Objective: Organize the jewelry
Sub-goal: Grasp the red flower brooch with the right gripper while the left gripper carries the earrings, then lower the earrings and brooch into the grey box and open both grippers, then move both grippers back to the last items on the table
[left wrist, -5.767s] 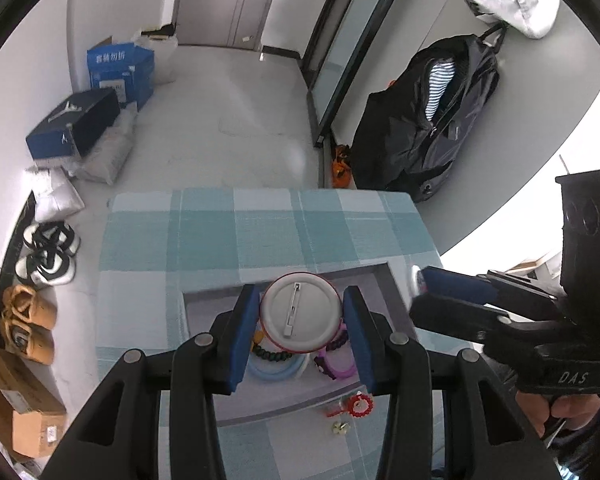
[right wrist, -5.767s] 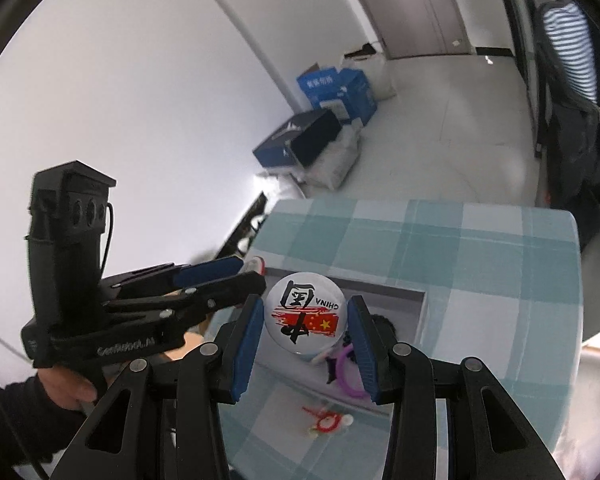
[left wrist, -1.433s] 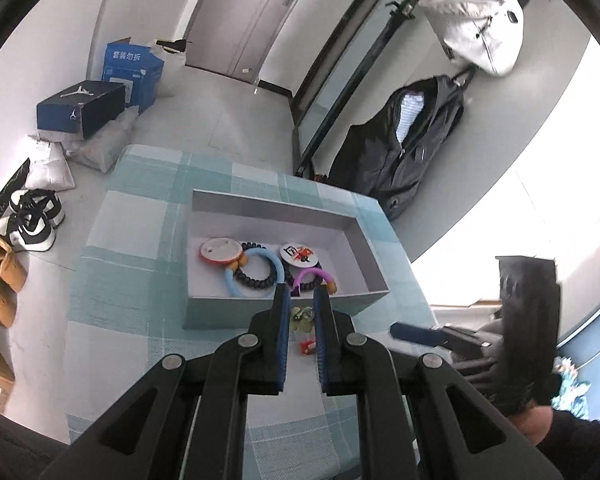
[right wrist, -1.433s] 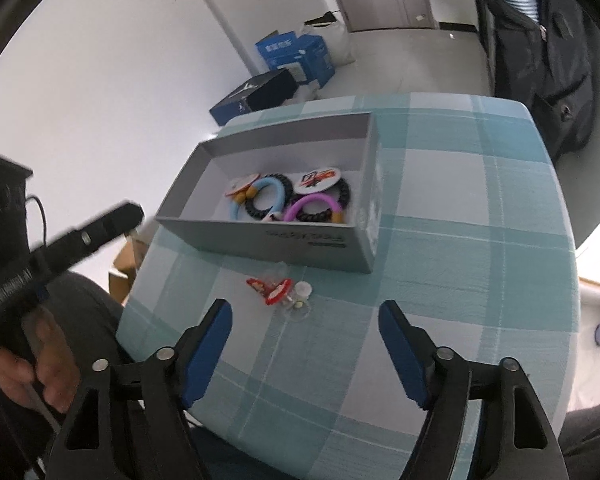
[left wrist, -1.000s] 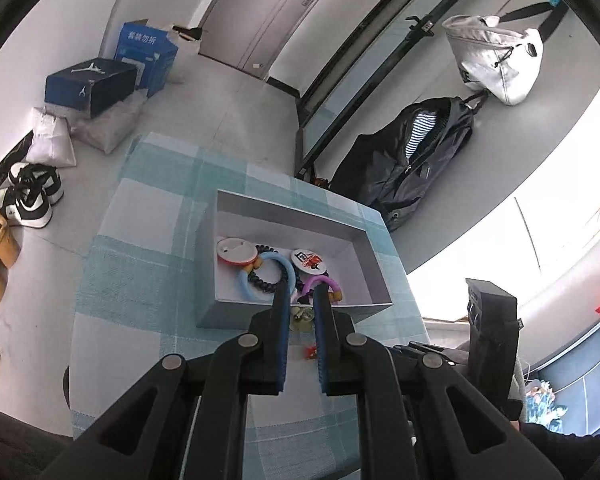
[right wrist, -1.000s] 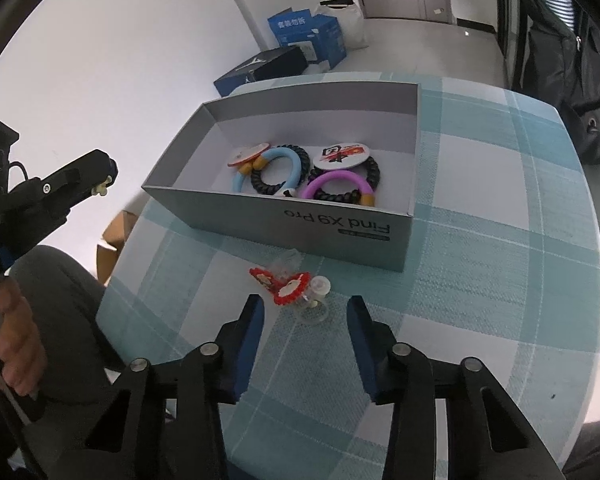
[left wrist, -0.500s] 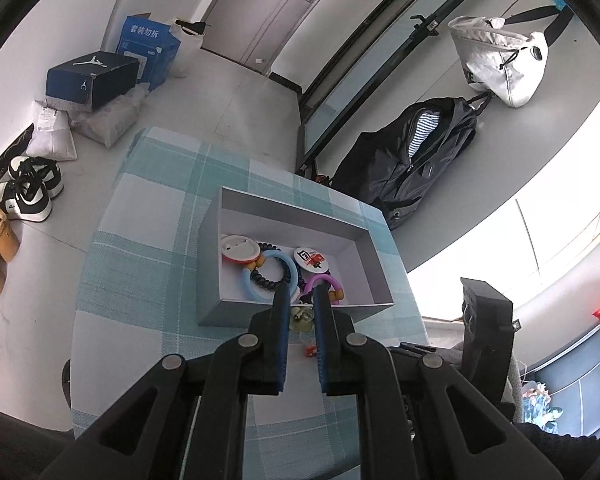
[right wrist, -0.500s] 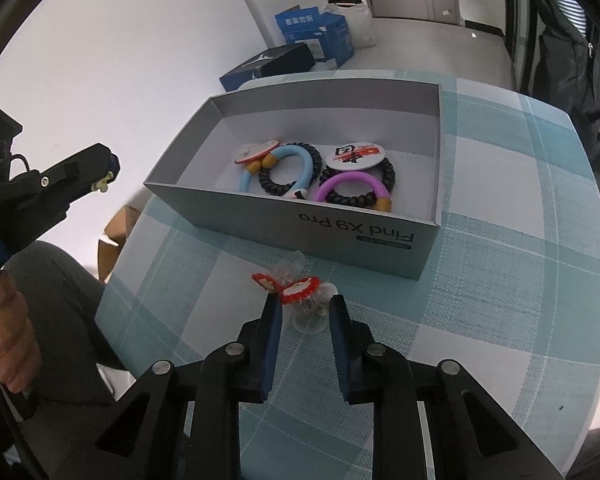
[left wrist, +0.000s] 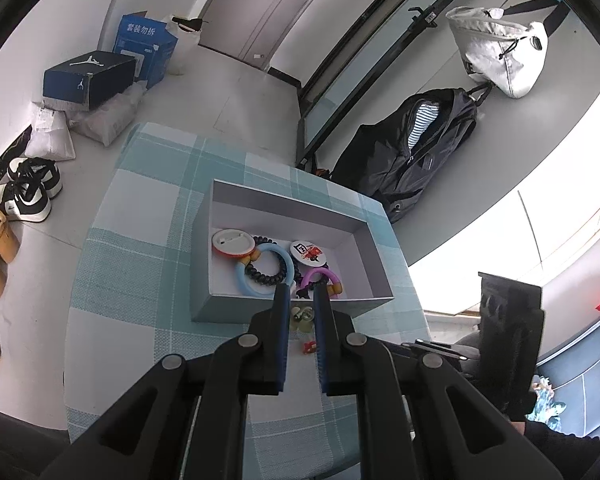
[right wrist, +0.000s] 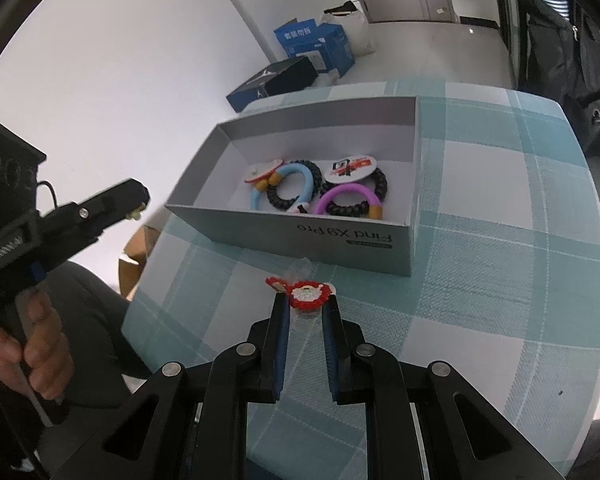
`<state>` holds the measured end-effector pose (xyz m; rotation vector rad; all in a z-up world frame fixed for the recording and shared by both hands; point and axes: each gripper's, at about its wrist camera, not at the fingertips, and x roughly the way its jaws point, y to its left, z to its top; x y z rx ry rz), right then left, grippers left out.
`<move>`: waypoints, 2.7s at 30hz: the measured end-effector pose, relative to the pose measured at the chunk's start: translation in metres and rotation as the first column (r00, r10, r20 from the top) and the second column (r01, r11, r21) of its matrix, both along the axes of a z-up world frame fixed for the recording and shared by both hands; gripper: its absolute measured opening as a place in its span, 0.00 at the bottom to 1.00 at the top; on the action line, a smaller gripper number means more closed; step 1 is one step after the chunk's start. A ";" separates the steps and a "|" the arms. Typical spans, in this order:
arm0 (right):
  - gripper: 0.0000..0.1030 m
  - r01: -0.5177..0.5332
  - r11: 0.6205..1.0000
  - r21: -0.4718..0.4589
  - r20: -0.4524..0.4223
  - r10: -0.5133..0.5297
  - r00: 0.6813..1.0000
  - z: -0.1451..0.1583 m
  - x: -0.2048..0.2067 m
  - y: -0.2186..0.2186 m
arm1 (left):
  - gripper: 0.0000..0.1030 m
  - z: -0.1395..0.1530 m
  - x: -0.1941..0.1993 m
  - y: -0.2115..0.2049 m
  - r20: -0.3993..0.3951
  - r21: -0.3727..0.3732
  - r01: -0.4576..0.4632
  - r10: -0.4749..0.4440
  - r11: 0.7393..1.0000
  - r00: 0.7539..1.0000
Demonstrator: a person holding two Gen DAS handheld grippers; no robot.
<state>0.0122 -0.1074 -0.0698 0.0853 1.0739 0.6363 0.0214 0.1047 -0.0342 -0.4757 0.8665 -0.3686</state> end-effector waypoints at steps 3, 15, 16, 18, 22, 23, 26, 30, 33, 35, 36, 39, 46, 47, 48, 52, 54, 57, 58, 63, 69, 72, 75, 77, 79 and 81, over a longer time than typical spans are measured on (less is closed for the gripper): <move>0.15 0.003 1.000 0.017 -0.006 -0.003 1.000 0.003 -0.001 -0.002 | 0.07 0.000 -0.001 -0.003 0.000 0.018 -0.001 0.001 1.000 1.000; 0.15 0.011 0.988 0.155 0.092 -0.025 0.995 0.050 -0.012 -0.018 | 0.07 0.023 -0.004 -0.031 0.021 0.163 0.042 -0.046 0.986 0.999; 0.15 0.009 0.986 0.165 0.095 -0.025 0.995 0.055 -0.011 -0.019 | 0.07 0.027 -0.004 -0.033 0.029 0.185 0.044 -0.050 0.982 0.998; 0.15 0.009 0.984 0.176 0.114 -0.030 0.993 0.066 -0.009 -0.021 | 0.07 0.032 -0.003 -0.035 0.037 0.195 0.054 -0.063 0.979 0.997; 0.15 0.004 0.980 0.201 0.138 -0.032 0.990 0.084 -0.002 -0.023 | 0.07 0.043 0.004 -0.040 0.050 0.216 0.071 -0.084 0.974 0.995; 0.15 0.003 0.980 0.199 0.145 -0.032 0.989 0.088 0.000 -0.022 | 0.07 0.046 0.007 -0.040 0.054 0.227 0.073 -0.087 0.971 0.995; 0.15 -0.015 0.984 0.177 0.167 -0.015 0.986 0.097 0.008 -0.018 | 0.07 0.053 0.019 -0.040 0.069 0.261 0.082 -0.104 0.962 0.992; 0.15 -0.046 0.987 0.154 0.206 0.013 0.979 0.110 0.017 -0.011 | 0.07 0.061 0.036 -0.038 0.085 0.273 0.088 -0.115 0.958 0.990; 0.15 -0.059 0.987 0.147 0.220 0.025 0.975 0.115 0.027 -0.005 | 0.07 0.058 0.051 -0.035 0.064 0.252 0.095 -0.114 0.963 0.991; 0.15 -0.071 0.990 0.122 0.230 0.041 0.972 0.116 0.035 0.001 | 0.07 0.054 0.062 -0.035 0.041 0.243 0.103 -0.116 0.965 0.992; 0.15 -0.076 0.991 0.110 0.238 0.048 0.970 0.116 0.037 0.003 | 0.07 0.052 0.066 -0.036 0.034 0.237 0.109 -0.120 0.965 0.992; 0.15 -0.099 0.990 0.099 0.224 0.075 0.972 0.111 0.050 0.011 | 0.07 0.044 0.077 -0.037 0.011 0.225 0.121 -0.126 0.967 0.992; 0.15 -0.102 0.991 0.082 0.153 0.089 0.984 0.087 0.078 0.018 | 0.07 0.018 0.092 -0.040 -0.068 0.153 0.164 -0.155 0.975 0.986; 0.15 -0.101 0.991 0.086 0.145 0.088 0.986 0.084 0.080 0.017 | 0.07 0.015 0.094 -0.041 -0.080 0.141 0.171 -0.161 0.975 0.984; 0.15 -0.092 0.992 0.088 0.141 0.079 0.987 0.081 0.082 0.016 | 0.07 0.013 0.096 -0.042 -0.088 0.139 0.175 -0.164 0.975 0.983; 0.15 -0.068 0.993 0.098 0.092 0.059 0.994 0.068 0.091 0.014 | 0.07 0.003 0.101 -0.046 -0.112 0.144 0.185 -0.169 0.972 0.979; 0.15 -0.071 0.993 0.091 0.082 0.064 0.995 0.065 0.093 0.016 | 0.07 0.000 0.104 -0.047 -0.120 0.144 0.194 -0.177 0.970 0.977; 0.15 -0.078 0.994 0.074 0.079 0.072 0.994 0.062 0.095 0.020 | 0.07 -0.005 0.106 -0.047 -0.138 0.138 0.201 -0.182 0.970 0.973; 0.15 -0.080 0.994 0.072 0.075 0.074 0.994 0.061 0.095 0.021 | 0.07 -0.007 0.105 -0.047 -0.143 0.137 0.201 -0.182 0.970 0.973; 0.15 -0.096 0.993 0.063 0.050 0.093 0.994 0.053 0.098 0.026 | 0.07 -0.014 0.107 -0.043 -0.165 0.126 0.209 -0.187 0.970 0.968; 0.18 -0.094 0.995 0.045 0.025 0.093 0.995 0.046 0.098 0.027 | 0.08 -0.018 0.111 -0.038 -0.208 0.066 0.203 -0.185 0.977 0.960; 0.38 -0.086 0.995 0.042 0.026 0.085 0.996 0.048 0.096 0.026 | 0.26 -0.015 0.112 -0.043 -0.219 0.088 0.217 -0.194 0.972 0.956; 0.46 -0.062 0.995 0.074 0.054 0.058 0.997 0.055 0.091 0.017 | 0.67 -0.013 0.109 -0.038 -0.206 0.113 0.167 -0.142 0.979 0.968; 0.51 -0.042 0.994 0.102 0.078 0.034 0.996 0.062 0.088 0.008 | 0.75 -0.012 0.107 -0.030 -0.199 0.086 0.136 -0.117 0.987 0.973; 0.54 -0.020 0.993 0.117 0.097 0.009 0.995 0.067 0.086 0.002 | 0.75 -0.009 0.104 -0.029 -0.186 0.077 0.137 -0.120 0.988 0.975; 0.55 -0.001 0.992 0.129 0.104 -0.013 0.994 0.071 0.084 -0.004 | 0.75 -0.004 0.099 -0.031 -0.153 0.116 0.136 -0.117 0.984 0.981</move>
